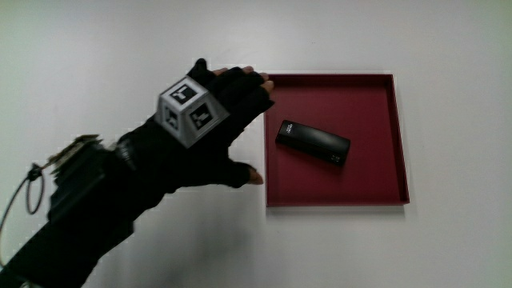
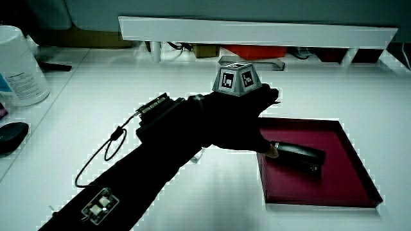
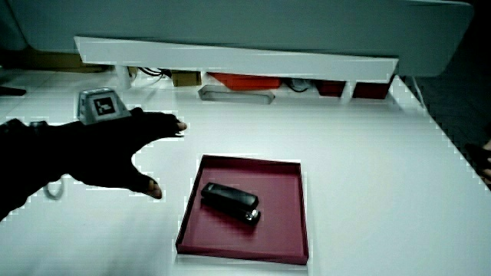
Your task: Place stapper into plate
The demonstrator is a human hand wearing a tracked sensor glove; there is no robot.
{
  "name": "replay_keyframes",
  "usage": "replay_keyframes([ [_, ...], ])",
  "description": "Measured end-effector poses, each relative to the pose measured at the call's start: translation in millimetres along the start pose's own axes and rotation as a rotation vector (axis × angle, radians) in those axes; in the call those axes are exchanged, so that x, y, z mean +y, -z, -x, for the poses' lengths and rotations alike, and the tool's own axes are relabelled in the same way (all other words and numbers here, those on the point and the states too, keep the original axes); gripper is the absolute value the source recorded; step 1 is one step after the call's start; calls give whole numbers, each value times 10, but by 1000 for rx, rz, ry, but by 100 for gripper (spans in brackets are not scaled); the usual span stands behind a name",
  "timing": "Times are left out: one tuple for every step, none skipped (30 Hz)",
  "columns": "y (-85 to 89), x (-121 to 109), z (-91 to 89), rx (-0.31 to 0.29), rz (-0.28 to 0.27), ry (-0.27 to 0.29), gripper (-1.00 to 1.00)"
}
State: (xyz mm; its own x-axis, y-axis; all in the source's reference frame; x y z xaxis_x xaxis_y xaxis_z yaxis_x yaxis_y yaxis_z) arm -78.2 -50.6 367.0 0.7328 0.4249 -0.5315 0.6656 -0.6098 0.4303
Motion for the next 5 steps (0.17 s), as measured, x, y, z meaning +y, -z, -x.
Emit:
replay_keyframes([
  [6, -45, 18, -13, -22, 29, -100],
  [-136, -154, -120, 92, -23, 38, -100],
  [-151, -205, -134, 98, -32, 46, -100],
  [-160, -261, -148, 104, -37, 42, -100],
  [-198, -322, -194, 133, 49, -11, -100],
])
